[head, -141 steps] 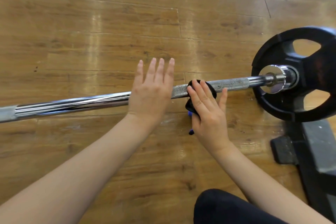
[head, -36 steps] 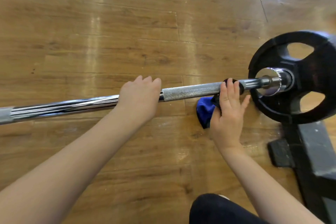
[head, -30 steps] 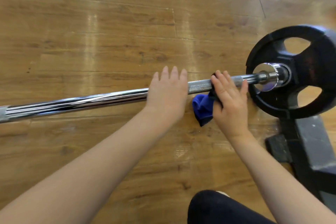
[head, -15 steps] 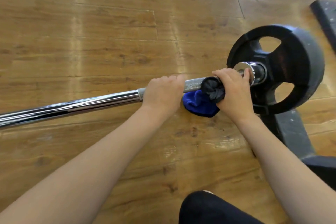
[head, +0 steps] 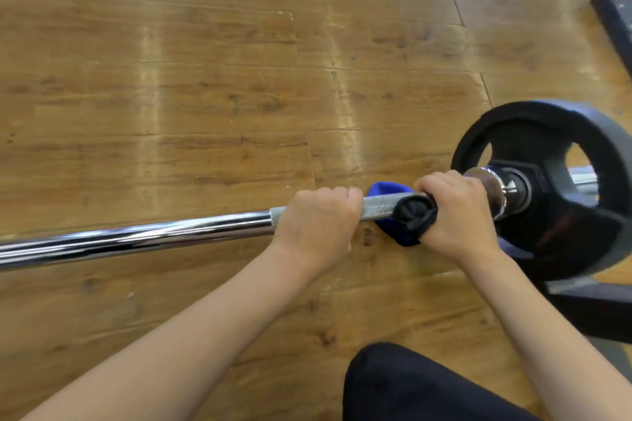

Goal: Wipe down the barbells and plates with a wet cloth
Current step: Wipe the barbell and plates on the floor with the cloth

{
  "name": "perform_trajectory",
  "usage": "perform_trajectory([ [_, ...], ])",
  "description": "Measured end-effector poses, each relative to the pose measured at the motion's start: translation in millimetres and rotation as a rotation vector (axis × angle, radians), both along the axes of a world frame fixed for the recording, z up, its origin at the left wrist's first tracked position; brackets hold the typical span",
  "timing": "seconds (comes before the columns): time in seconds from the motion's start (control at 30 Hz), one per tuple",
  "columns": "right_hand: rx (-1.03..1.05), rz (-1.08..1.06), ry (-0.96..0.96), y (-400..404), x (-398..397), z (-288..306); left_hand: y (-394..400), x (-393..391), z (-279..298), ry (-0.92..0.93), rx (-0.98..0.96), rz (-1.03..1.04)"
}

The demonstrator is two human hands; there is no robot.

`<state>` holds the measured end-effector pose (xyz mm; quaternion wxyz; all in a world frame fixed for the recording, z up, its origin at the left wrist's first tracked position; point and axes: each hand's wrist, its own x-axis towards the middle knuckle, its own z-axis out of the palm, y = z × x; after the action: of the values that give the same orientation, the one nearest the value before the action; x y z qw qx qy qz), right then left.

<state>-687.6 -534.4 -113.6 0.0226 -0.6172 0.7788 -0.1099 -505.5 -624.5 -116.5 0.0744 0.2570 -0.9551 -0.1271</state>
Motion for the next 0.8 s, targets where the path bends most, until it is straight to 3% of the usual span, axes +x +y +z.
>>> perform_trajectory([
  [0.13,-0.080,-0.044,0.012,29.0,13.4,-4.5,11.4,3.9,-6.0,0.058,-0.041,0.010],
  [0.23,0.000,-0.033,0.052,28.5,18.7,-12.1,5.4,-1.7,-13.5,0.070,-0.033,0.042],
  [0.6,-0.103,-0.055,0.027,-14.2,11.9,-24.0,-26.2,-13.2,6.0,-0.227,0.023,0.114],
  [0.8,-0.092,-0.051,0.033,-7.6,12.7,-25.6,-23.3,-9.6,-7.0,-0.143,-0.062,0.078],
])
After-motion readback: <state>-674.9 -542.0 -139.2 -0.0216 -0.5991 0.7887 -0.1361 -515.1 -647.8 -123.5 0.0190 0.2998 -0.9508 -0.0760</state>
